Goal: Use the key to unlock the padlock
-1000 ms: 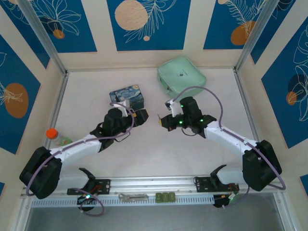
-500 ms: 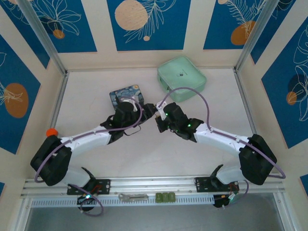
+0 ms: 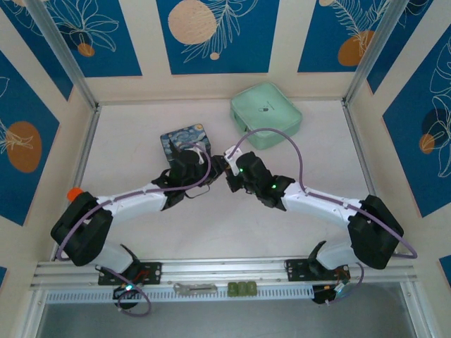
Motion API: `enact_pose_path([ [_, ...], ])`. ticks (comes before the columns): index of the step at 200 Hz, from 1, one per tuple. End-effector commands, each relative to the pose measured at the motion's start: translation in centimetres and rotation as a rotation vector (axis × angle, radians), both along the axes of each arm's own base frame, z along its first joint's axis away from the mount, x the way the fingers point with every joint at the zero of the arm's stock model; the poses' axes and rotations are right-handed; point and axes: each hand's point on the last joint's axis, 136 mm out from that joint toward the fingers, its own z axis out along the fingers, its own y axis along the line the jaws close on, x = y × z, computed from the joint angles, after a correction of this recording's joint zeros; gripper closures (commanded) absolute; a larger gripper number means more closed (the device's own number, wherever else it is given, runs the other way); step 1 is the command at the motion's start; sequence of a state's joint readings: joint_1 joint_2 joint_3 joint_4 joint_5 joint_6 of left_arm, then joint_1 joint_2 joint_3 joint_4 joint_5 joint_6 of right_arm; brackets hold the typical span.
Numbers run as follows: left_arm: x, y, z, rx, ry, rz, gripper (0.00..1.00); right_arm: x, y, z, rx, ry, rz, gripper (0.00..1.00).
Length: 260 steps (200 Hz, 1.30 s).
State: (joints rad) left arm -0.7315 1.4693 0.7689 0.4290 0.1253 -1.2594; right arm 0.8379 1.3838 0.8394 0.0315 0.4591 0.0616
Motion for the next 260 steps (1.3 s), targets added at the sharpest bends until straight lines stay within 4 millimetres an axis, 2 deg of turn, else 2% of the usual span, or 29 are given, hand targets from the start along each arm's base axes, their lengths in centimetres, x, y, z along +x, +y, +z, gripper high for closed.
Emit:
enact_pose_path([
  [1, 0.0, -0.6, 1.1, -0.019, -0.021, -0.013, 0.77, 0.1, 0.5, -0.3, -0.028, -0.035, 0.013, 1.0],
  [34, -0.1, -0.6, 0.9, -0.005, -0.023, -0.017, 1.0, 0.0, 0.9, -0.4, -0.039, -0.036, 0.029, 1.0],
  [54, -0.1, -0.4, 0.9, 0.018, -0.043, -0.019, 1.0, -0.8, 1.1, 0.3, 0.013, -0.006, 0.064, 0.98],
  [74, 0.1, 0.2, 1.5, 0.082, -0.115, -0.028, 1.0, -2.4, 0.9, 1.7, 0.141, 0.085, 0.139, 0.74],
  [87, 0.2, 0.5, 2.4, 0.132, -0.209, -0.053, 1.0, -3.0, -0.2, 2.9, 0.266, 0.193, 0.159, 0.61],
  [112, -0.4, 0.0, 4.9, 0.177, -0.411, -0.158, 1.0, -3.2, -2.5, 5.2, 0.483, 0.314, 0.169, 0.5],
  [129, -1.0, -0.6, 6.1, 0.158, -0.508, -0.233, 1.0, -3.1, -3.5, 6.8, 0.589, 0.345, 0.187, 0.5],
  [156, -2.1, -1.3, 8.1, 0.048, -0.632, -0.32, 1.0, -3.3, -3.7, 8.6, 0.72, 0.406, 0.285, 0.5],
  [184, -3.1, -1.5, 10.0, -0.05, -0.721, -0.361, 1.0, -3.3, -3.3, 8.4, 0.776, 0.503, 0.364, 0.52],
  [208, -3.4, -1.7, 10.3, -0.097, -0.722, -0.377, 1.0, -3.3, -3.0, 8.1, 0.793, 0.52, 0.386, 0.54],
  [228, -3.4, -2.1, 10.1, -0.14, -0.698, -0.392, 1.0, -3.5, -3.0, 8.4, 0.804, 0.509, 0.4, 0.58],
  [260, -3.3, -2.2, 9.4, -0.153, -0.672, -0.388, 1.0, -3.8, -3.3, 9.3, 0.809, 0.478, 0.41, 0.58],
])
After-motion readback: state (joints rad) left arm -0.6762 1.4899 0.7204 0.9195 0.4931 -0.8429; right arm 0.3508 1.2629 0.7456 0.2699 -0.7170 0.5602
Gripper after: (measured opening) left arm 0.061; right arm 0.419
